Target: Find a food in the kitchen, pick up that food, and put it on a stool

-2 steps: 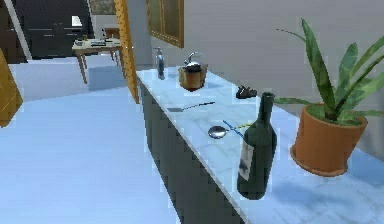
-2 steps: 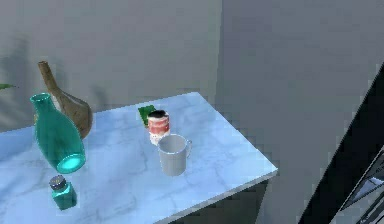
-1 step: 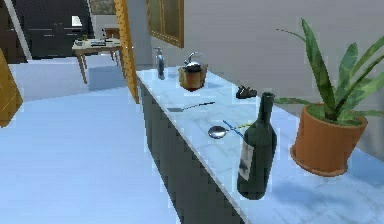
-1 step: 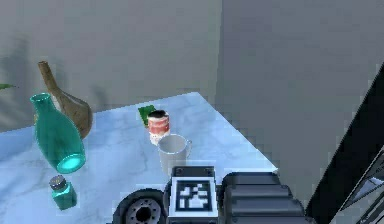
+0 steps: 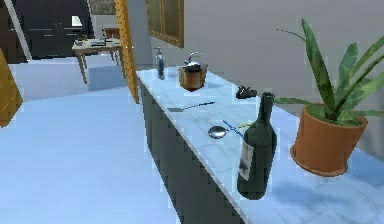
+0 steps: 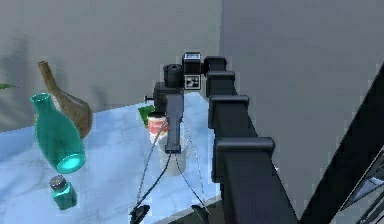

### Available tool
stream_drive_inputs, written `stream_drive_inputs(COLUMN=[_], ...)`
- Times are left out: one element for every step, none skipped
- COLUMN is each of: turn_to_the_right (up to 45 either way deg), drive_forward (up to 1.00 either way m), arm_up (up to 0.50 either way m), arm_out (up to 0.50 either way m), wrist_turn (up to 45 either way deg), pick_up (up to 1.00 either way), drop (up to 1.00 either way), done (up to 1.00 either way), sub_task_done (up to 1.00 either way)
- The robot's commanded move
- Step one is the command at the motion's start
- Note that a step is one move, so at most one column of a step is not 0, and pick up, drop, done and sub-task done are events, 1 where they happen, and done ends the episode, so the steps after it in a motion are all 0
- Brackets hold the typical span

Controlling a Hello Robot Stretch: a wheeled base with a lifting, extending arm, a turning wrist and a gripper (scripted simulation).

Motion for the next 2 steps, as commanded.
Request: stream_drive_inputs(turn_to_the_right=[0.0, 0.0], drive_forward=[0.00, 0.00], arm_up=[0.00, 0.00], arm_out=[0.00, 0.00], wrist_turn=[45.0, 45.0], pick_up=[0.00, 0.00], drop=[0.00, 0.00], done=[0.00, 0.00], sub_task_done=[0.00, 0.00])
